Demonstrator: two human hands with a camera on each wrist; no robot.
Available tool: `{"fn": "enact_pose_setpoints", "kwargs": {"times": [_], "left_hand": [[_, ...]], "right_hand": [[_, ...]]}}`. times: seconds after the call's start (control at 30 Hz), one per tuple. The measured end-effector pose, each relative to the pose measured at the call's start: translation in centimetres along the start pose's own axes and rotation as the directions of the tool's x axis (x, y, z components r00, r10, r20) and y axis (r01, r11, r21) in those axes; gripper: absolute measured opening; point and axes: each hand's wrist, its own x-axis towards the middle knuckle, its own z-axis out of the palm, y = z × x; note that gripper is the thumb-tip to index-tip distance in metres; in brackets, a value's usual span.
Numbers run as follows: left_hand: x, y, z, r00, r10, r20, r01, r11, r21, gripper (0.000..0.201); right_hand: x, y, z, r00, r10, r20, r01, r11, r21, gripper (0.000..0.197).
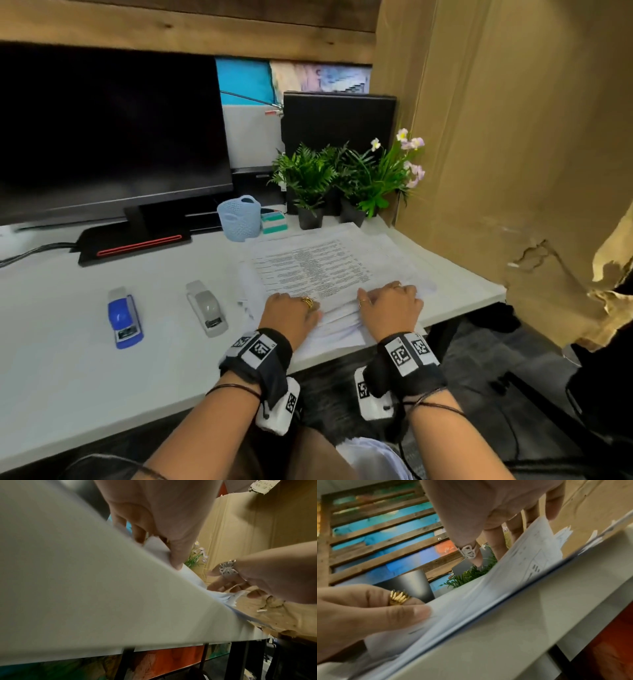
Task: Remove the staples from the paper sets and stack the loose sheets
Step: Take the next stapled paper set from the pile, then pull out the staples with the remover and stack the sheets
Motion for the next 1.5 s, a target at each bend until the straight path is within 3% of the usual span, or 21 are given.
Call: {"fn": "enact_pose_setpoints", "kwargs": {"times": [0.1, 0.23, 0.33, 0.47, 0.6, 0.7, 0.77, 0.87, 0.97, 1.07, 1.17, 1.27, 1.43, 1.5], "left_hand": [[-0.4, 0.5, -0.3, 0.999, 0.022, -0.028, -0.022, 0.999, 0.033, 0.043], [-1.2, 0.9, -0.1, 1.000, 0.002, -0.030, -0.004, 0.999, -0.049, 0.038], [-2.1, 0.7, 0.0, 0.997, 0.065, 0.041, -0.060, 0.992, -0.113, 0.038], [-2.5, 0.1, -0.2, 0.989, 0.068, 0.130, -0.038, 0.974, -0.224, 0.043], [-2.4, -1.1, 0.2, 0.966, 0.129, 0.226, -0.026, 0.912, -0.409, 0.039], [-2.0, -2.4, -0.2, 0.982, 0.123, 0.140, -0.009, 0.780, -0.625, 0.034], [-1.6, -3.3, -1.2, 0.999, 0.013, 0.040, 0.017, 0.753, -0.658, 0.033], [-1.0, -5.2, -3.4, 0.983, -0.167, -0.072, 0.100, 0.826, -0.554, 0.041], [-0.7, -7.2, -5.6, 0.937, -0.311, -0.159, 0.169, 0.802, -0.572, 0.057], [-1.1, -8.4, -7.7, 0.897, -0.399, -0.190, 0.180, 0.723, -0.666, 0.074], [-2.0, -9.2, -9.5, 0.906, -0.340, -0.252, 0.051, 0.679, -0.733, 0.077], [-4.0, -9.8, -11.2, 0.906, -0.326, -0.272, 0.000, 0.641, -0.768, 0.085], [-8.5, -12.7, -12.6, 0.842, -0.449, -0.300, 0.061, 0.630, -0.774, 0.089], [-10.7, -14.2, -11.9, 0.883, -0.414, -0.223, 0.122, 0.660, -0.742, 0.094]], "right_hand": [[-0.1, -0.8, 0.1, 0.998, 0.061, -0.002, -0.060, 0.995, 0.076, 0.049], [0.7, -1.6, 0.4, 0.985, 0.171, 0.019, -0.172, 0.976, 0.135, 0.056], [1.7, -1.8, 0.7, 0.975, 0.215, 0.049, -0.219, 0.971, 0.098, 0.055], [2.6, -2.3, 0.7, 0.977, 0.196, 0.087, -0.203, 0.976, 0.078, 0.038], [2.3, -3.3, 0.8, 0.991, 0.129, 0.017, -0.130, 0.990, 0.060, 0.028], [2.1, -3.7, 1.1, 0.997, 0.037, -0.072, -0.023, 0.981, 0.190, 0.018], [1.8, -3.7, 1.1, 0.991, -0.027, -0.128, 0.085, 0.877, 0.473, 0.011], [0.8, -3.9, 0.1, 0.976, 0.011, -0.217, 0.168, 0.593, 0.787, 0.028], [0.9, -3.9, -0.9, 0.969, 0.103, -0.227, 0.164, 0.422, 0.892, 0.046], [1.5, -4.1, -2.1, 0.962, 0.114, -0.248, 0.204, 0.306, 0.930, 0.038], [1.2, -5.1, -3.7, 0.968, 0.064, -0.244, 0.227, 0.198, 0.954, 0.038], [0.1, -6.5, -4.0, 0.977, -0.026, -0.210, 0.211, 0.219, 0.953, 0.037], [-3.2, -8.4, -2.7, 0.965, -0.211, -0.153, 0.218, 0.334, 0.917, 0.027], [-4.3, -8.9, -2.3, 0.953, -0.254, -0.166, 0.257, 0.384, 0.887, 0.031]]}}
